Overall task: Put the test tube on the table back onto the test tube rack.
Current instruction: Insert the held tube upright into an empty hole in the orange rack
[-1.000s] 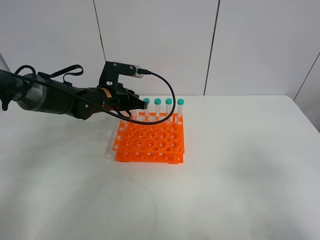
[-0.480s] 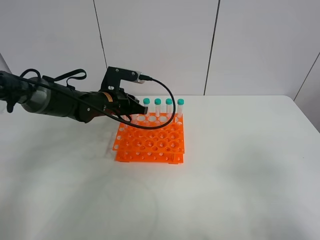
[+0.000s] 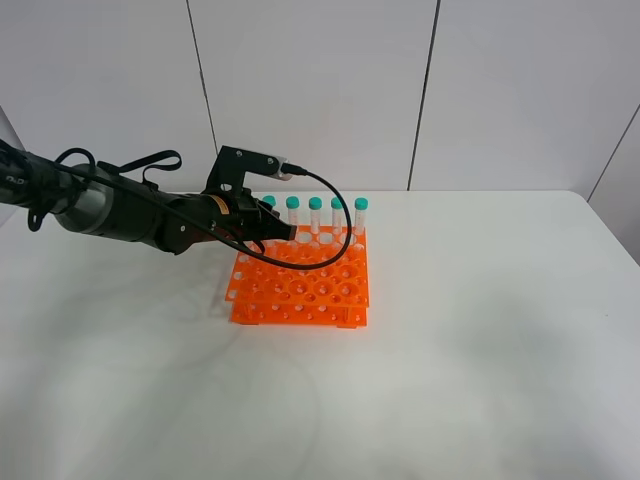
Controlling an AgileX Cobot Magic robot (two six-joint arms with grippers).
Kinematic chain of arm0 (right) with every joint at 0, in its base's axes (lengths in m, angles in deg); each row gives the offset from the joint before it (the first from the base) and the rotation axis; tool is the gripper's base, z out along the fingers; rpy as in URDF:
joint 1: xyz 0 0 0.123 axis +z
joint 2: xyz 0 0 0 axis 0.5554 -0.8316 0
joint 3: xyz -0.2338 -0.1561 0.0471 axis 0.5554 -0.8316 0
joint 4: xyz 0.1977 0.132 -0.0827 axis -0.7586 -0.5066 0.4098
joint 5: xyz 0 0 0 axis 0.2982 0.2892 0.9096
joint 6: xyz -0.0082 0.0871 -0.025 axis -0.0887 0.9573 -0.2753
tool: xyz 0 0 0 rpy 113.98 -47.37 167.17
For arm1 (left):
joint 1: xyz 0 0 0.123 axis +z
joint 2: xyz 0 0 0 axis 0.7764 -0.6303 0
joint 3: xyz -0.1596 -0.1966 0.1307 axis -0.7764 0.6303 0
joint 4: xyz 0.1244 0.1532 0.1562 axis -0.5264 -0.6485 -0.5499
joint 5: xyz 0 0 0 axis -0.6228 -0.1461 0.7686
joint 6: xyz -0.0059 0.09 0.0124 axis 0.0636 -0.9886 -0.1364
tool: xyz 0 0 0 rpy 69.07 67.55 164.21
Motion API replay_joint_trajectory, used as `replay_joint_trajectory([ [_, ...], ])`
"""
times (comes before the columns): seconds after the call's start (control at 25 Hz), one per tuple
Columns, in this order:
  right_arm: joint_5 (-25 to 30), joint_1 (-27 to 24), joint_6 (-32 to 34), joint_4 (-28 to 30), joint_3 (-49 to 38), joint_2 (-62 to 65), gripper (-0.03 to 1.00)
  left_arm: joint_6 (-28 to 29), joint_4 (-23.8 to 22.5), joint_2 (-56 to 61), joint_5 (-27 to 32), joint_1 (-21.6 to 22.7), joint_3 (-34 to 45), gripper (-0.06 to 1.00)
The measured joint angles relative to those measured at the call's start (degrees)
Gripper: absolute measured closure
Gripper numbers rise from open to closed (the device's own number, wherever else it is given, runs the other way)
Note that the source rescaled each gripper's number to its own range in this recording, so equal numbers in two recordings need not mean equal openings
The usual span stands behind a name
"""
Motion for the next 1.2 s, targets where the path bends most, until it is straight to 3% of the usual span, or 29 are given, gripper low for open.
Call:
replay_joint_trajectory([
  [0.36, 0.00, 0.00, 0.00, 0.00, 0.00, 0.00, 0.06, 0.06, -3.70, 0.00, 0.19, 0.00, 0.00, 0.94],
  [0.52, 0.00, 0.00, 0.00, 0.00, 0.00, 0.00, 0.06, 2.64, -5.17, -0.04, 0.13, -0.11, 0.00, 0.94],
  [1.2, 0.00, 0.00, 0.00, 0.00, 0.00, 0.00, 0.06, 5.54, -5.76, -0.64, -0.67, -0.27, 0.00, 0.94],
])
